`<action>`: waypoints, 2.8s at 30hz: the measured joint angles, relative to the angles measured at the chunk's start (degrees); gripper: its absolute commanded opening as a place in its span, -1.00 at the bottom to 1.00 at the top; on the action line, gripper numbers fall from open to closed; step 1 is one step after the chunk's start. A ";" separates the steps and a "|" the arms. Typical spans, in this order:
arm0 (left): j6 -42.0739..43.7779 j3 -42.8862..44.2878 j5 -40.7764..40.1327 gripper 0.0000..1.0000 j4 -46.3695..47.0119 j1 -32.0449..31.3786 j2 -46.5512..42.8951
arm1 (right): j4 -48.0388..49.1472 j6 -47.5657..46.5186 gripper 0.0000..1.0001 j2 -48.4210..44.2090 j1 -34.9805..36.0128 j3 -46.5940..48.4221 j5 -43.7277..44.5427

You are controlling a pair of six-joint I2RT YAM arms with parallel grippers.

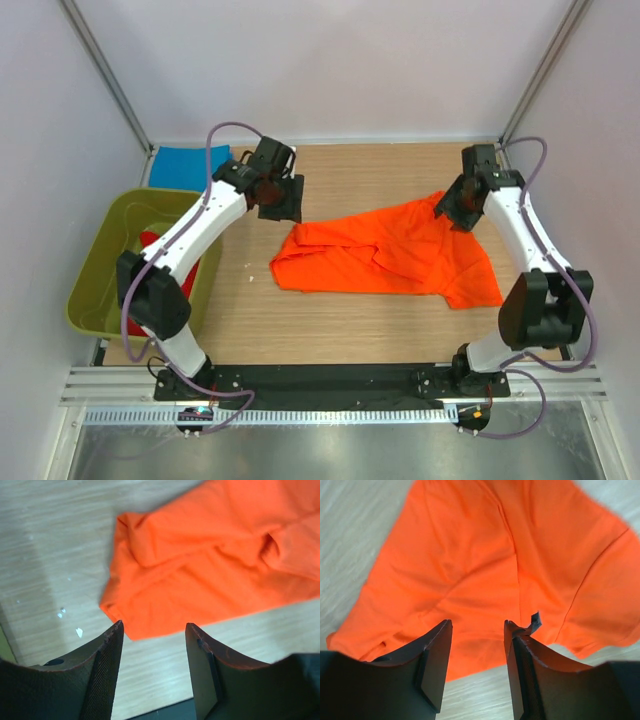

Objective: Fold and stack the t-shirts
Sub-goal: Flatten the tshirt out

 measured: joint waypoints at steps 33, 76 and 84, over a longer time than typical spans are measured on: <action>3.19 -13.57 4.72 0.07 4.28 -2.75 -8.61 | 17.62 13.62 -0.40 -10.56 2.67 -39.74 -7.54; 3.39 -13.57 4.87 0.09 4.28 -2.75 -8.59 | 21.24 16.81 -0.60 -12.20 3.37 -41.62 -4.83; 3.39 -13.57 4.90 0.09 4.28 -2.75 -8.59 | 21.49 16.81 -0.59 -12.20 3.37 -41.55 -5.09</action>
